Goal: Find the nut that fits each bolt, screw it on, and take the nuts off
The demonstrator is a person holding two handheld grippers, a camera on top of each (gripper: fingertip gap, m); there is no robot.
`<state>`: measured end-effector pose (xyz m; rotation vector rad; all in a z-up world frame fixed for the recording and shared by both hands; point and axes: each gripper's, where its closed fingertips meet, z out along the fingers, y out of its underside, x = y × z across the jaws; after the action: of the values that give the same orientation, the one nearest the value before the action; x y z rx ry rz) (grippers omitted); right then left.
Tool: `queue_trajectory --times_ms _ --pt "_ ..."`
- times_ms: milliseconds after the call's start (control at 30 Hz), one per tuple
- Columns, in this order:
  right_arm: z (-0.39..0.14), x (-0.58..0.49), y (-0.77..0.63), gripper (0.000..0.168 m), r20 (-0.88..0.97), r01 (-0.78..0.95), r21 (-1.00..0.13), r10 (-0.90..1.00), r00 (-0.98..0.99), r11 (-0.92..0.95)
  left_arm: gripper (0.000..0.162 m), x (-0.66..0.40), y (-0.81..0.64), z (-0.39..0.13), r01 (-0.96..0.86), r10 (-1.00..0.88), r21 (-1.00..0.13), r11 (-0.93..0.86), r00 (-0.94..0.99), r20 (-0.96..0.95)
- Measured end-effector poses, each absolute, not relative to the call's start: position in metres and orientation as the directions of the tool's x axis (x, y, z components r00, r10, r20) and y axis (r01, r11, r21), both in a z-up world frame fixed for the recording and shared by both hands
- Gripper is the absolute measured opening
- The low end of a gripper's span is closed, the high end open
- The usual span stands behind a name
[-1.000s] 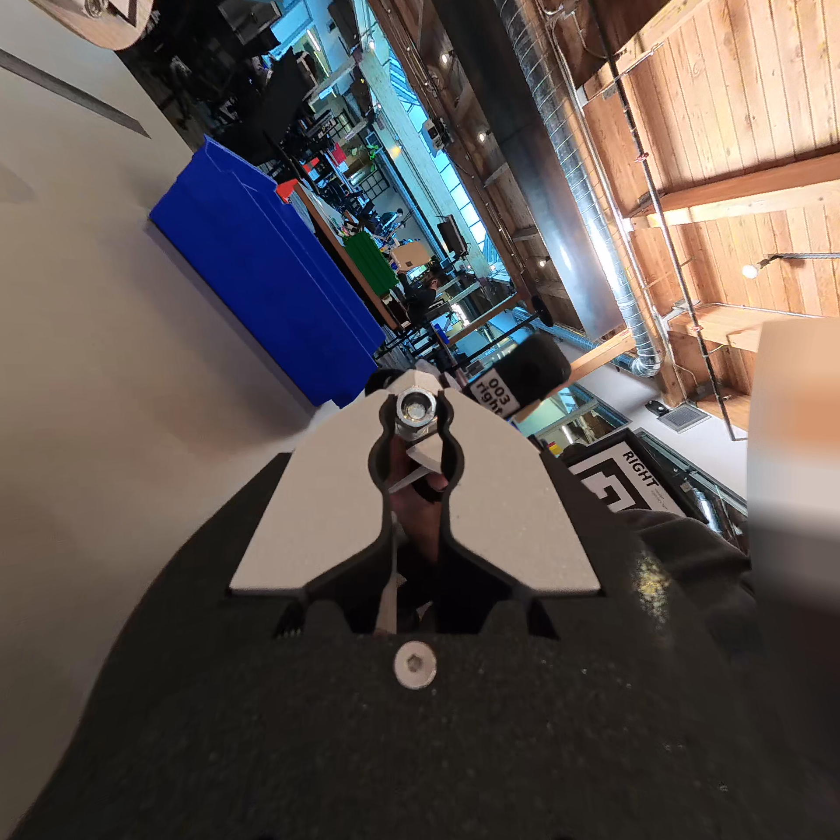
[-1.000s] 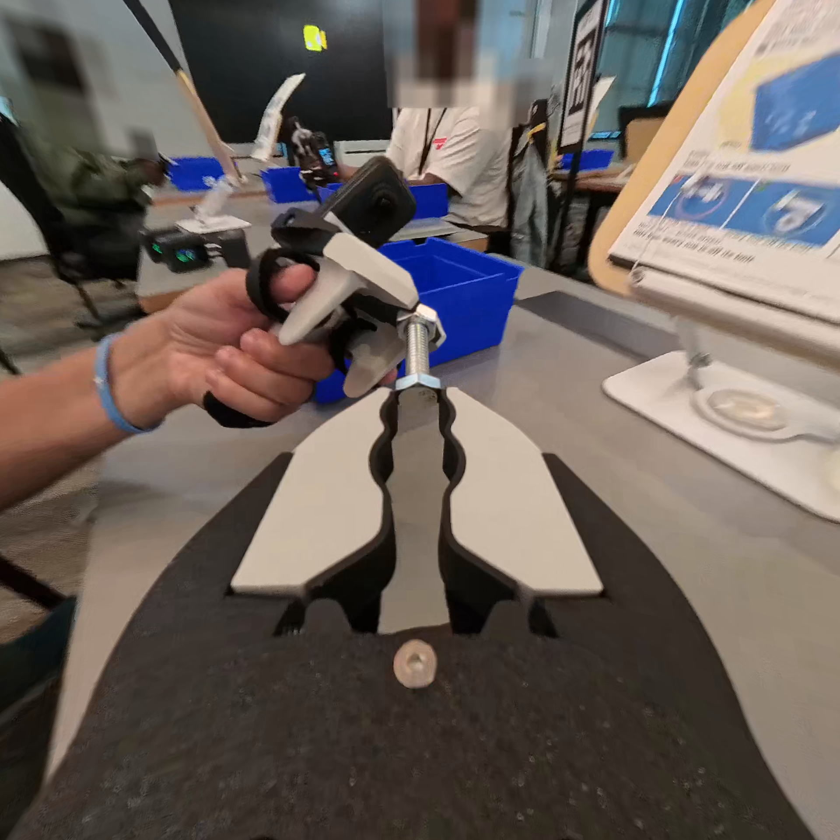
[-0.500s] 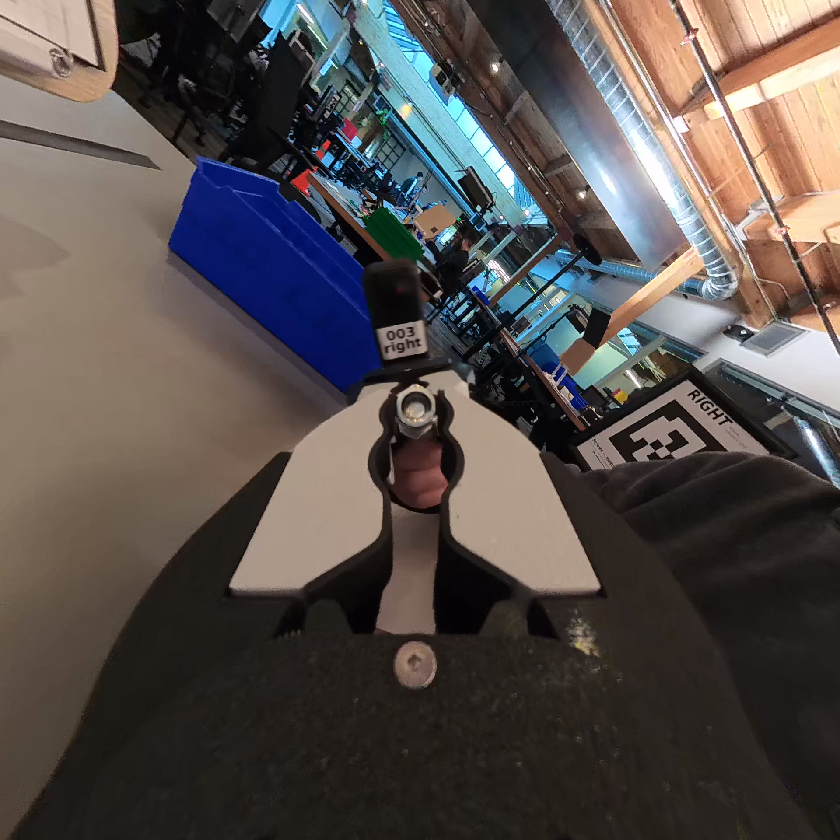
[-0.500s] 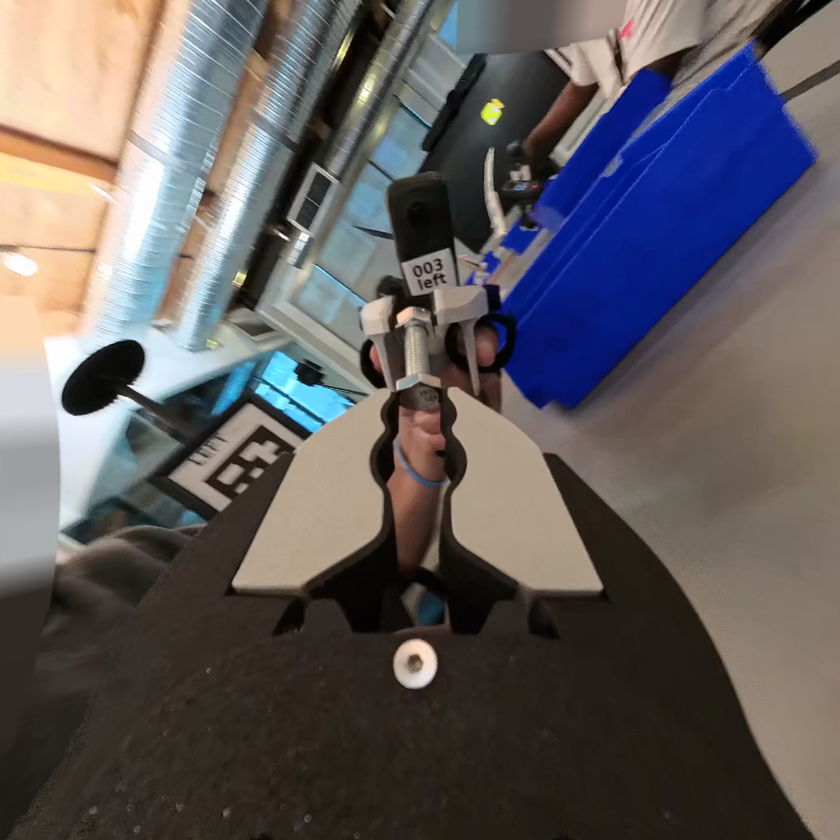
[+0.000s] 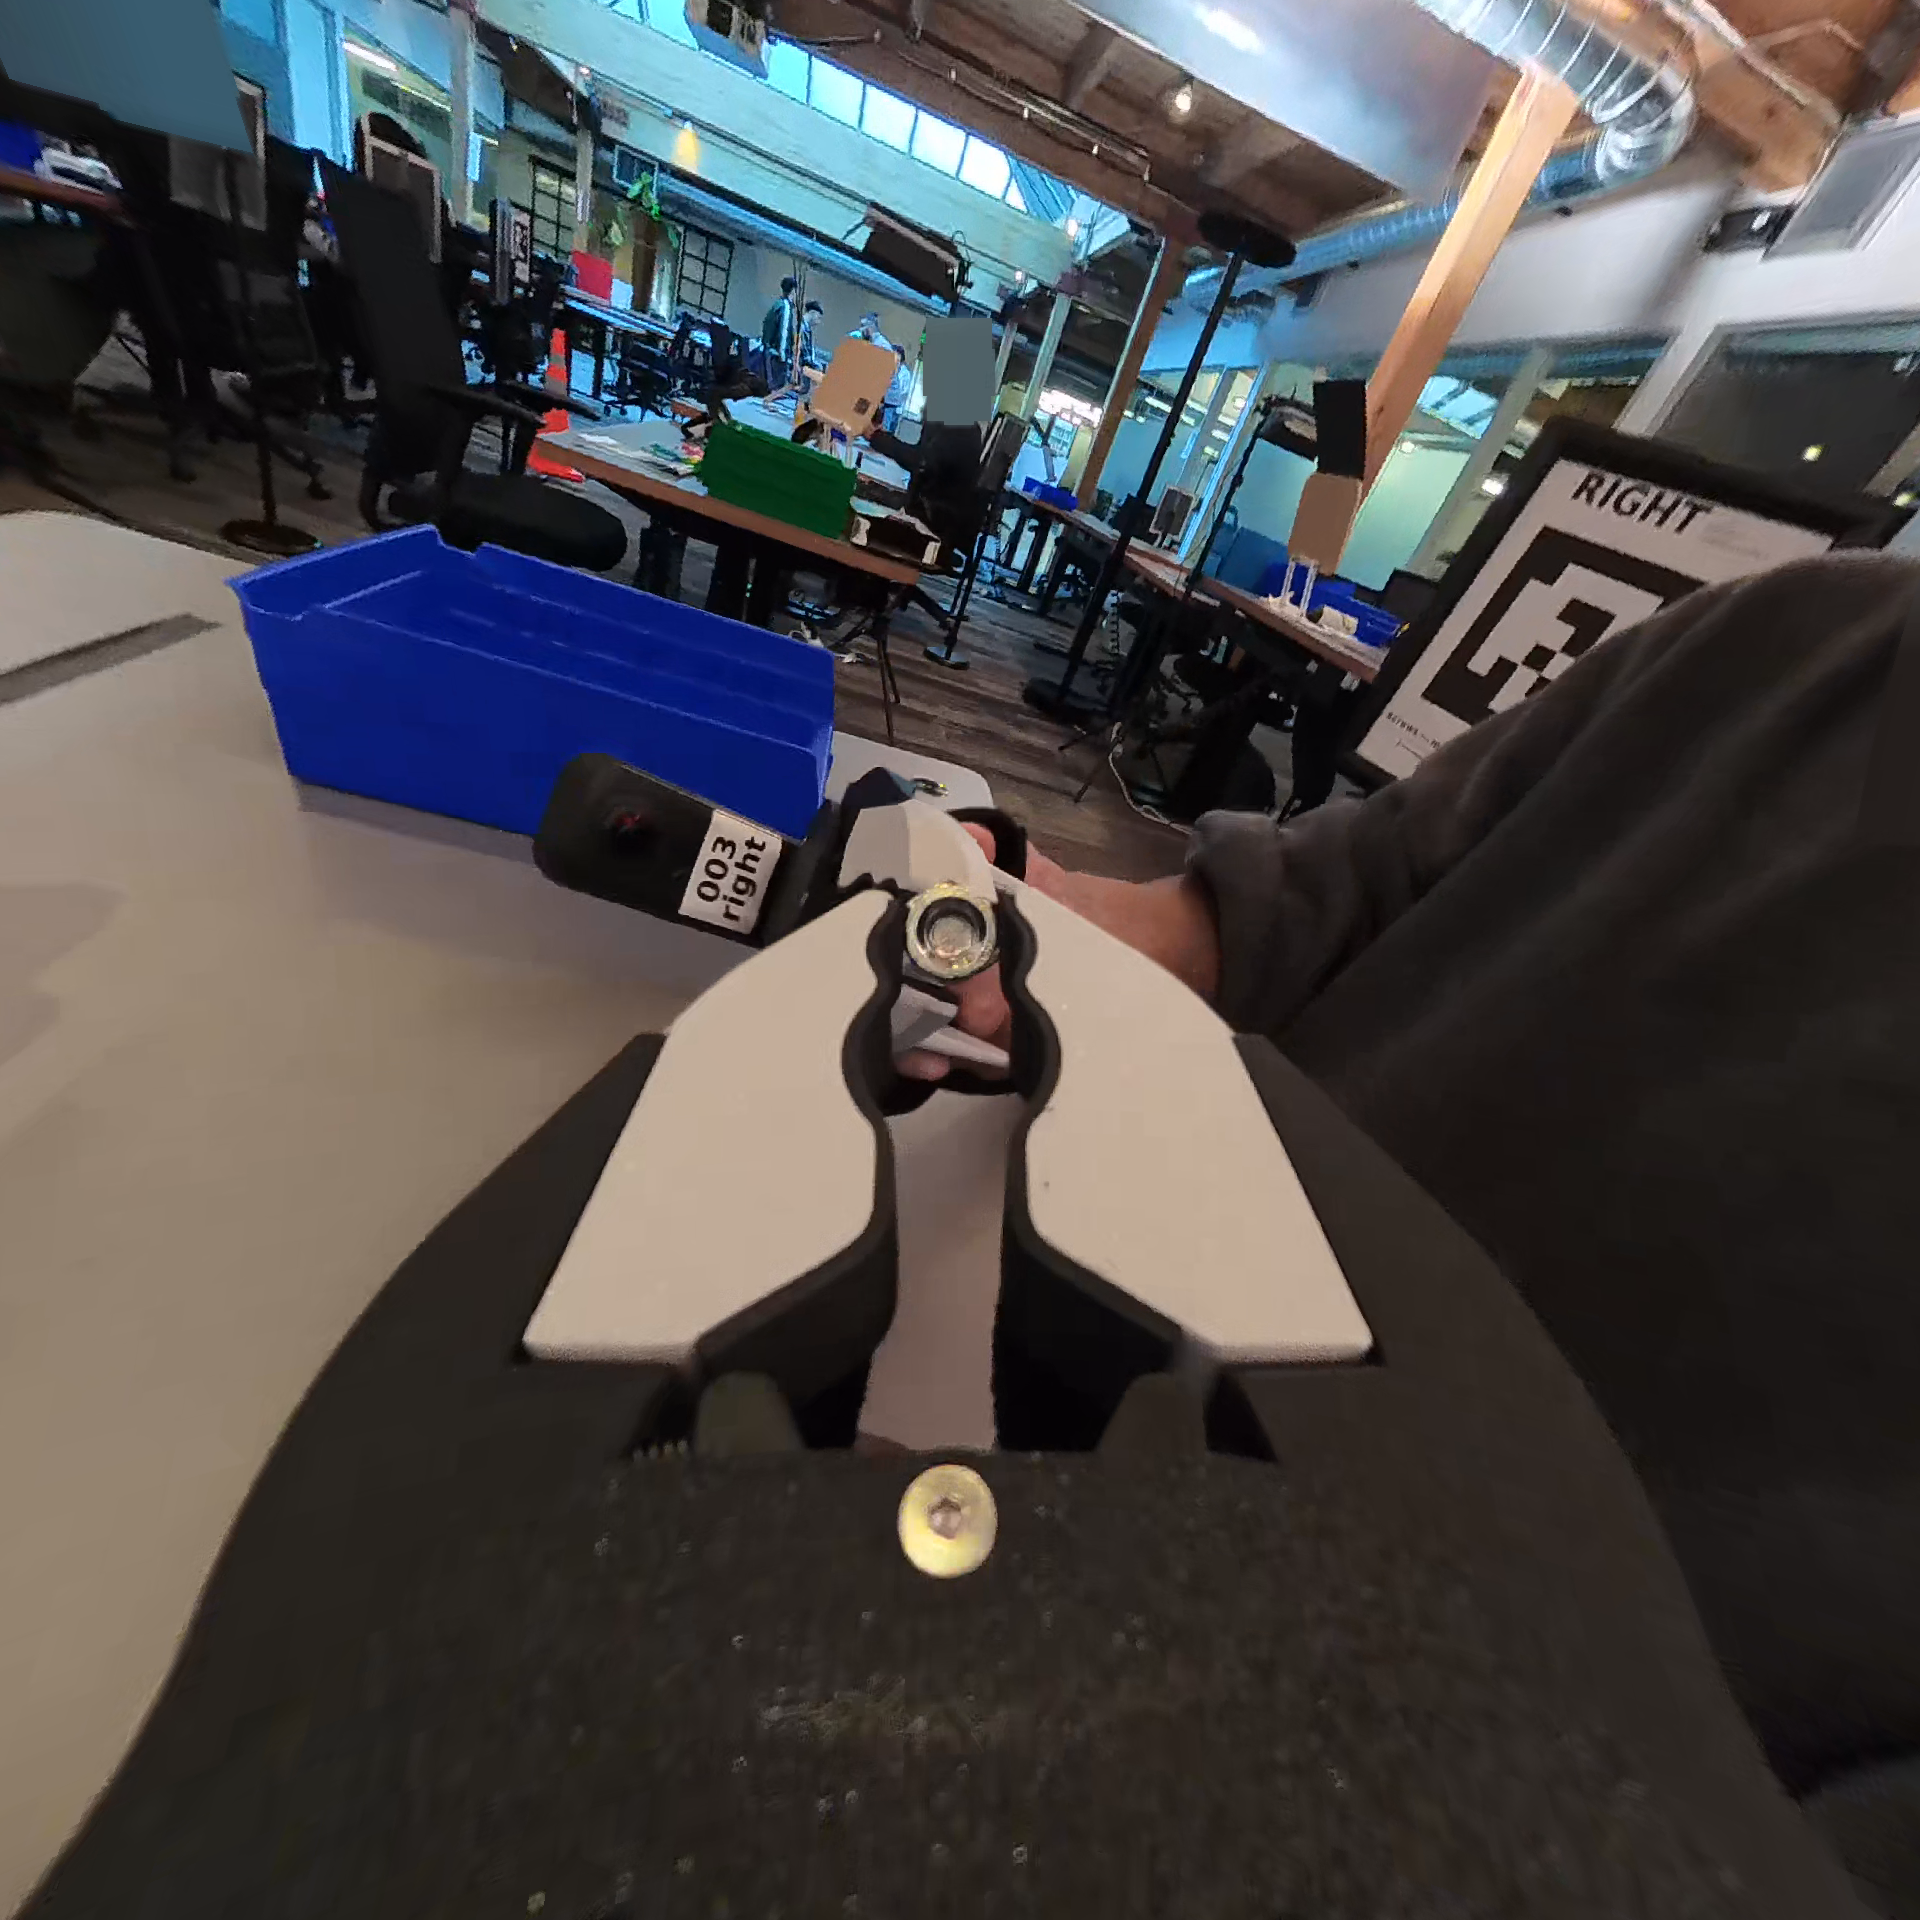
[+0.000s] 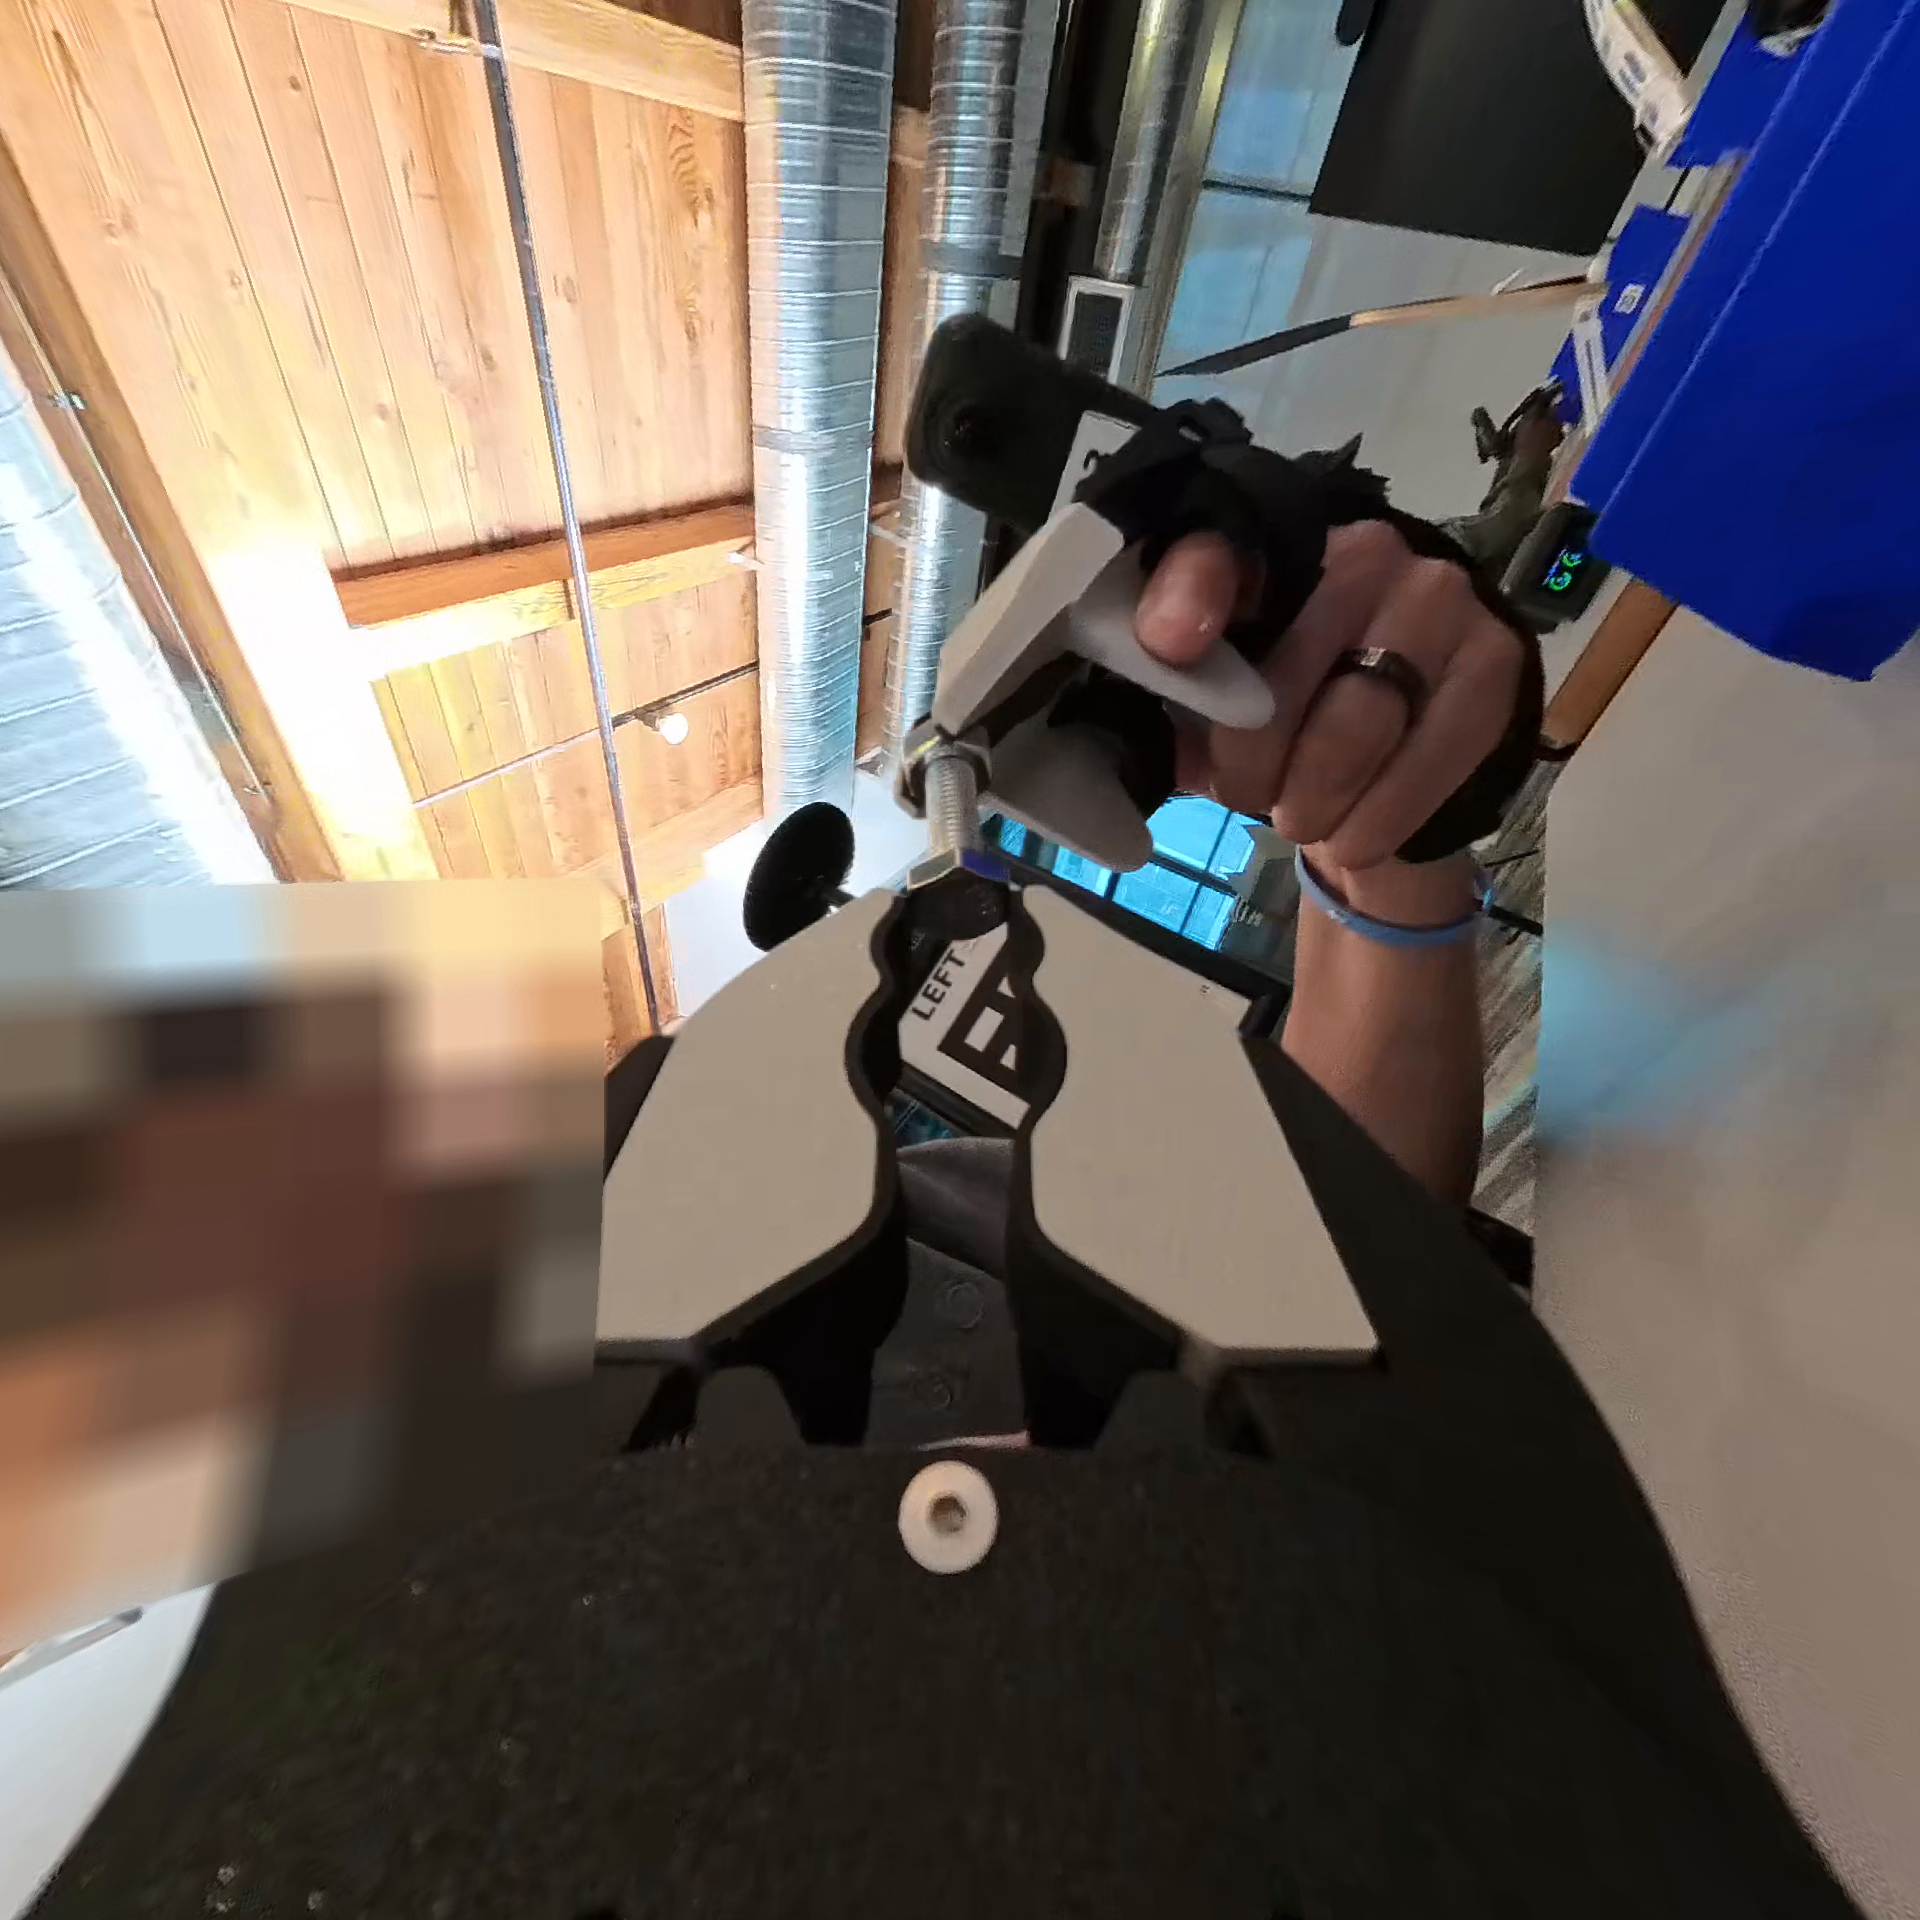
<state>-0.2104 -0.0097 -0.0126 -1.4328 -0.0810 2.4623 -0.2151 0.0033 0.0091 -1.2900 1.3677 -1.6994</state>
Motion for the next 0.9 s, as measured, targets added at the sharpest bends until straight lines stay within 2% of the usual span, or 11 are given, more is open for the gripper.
queue_trajectory --times_ms 133,367,500,567,700,900 --pt "-0.012 -0.211 -0.011 0.017 -0.840 -0.219 -0.221 0.299 -0.452 -0.951 0.017 -0.216 0.002 0.009 -0.143 -0.908 -0.959 -0.245 -0.314 0.279" --pt "-0.020 -0.203 -0.003 0.017 -0.849 -0.262 -0.292 0.375 -0.372 -0.920 0.038 -0.209 0.007 0.003 -0.168 -0.907 -0.947 -0.275 -0.281 0.313" --pt "-0.028 -0.191 0.007 0.018 -0.841 -0.296 -0.431 0.498 -0.210 -0.853 0.045 -0.209 0.023 -0.002 -0.177 -0.906 -0.926 -0.333 -0.210 0.366" --pt "-0.042 -0.181 0.021 0.018 -0.831 -0.307 -0.514 0.553 -0.051 -0.801 0.049 -0.210 0.034 -0.011 -0.201 -0.916 -0.917 -0.345 -0.143 0.376" --pt "-0.076 -0.161 0.044 0.018 -0.746 -0.309 -0.666 0.614 0.259 -0.679 0.041 -0.210 0.065 -0.032 -0.203 -0.897 -0.875 -0.440 0.156 0.415" --pt "-0.101 -0.151 0.054 0.018 -0.514 -0.133 -0.831 0.652 0.558 -0.540 0.039 -0.247 0.065 -0.060 -0.219 -0.869 -0.921 -0.321 0.455 0.195"
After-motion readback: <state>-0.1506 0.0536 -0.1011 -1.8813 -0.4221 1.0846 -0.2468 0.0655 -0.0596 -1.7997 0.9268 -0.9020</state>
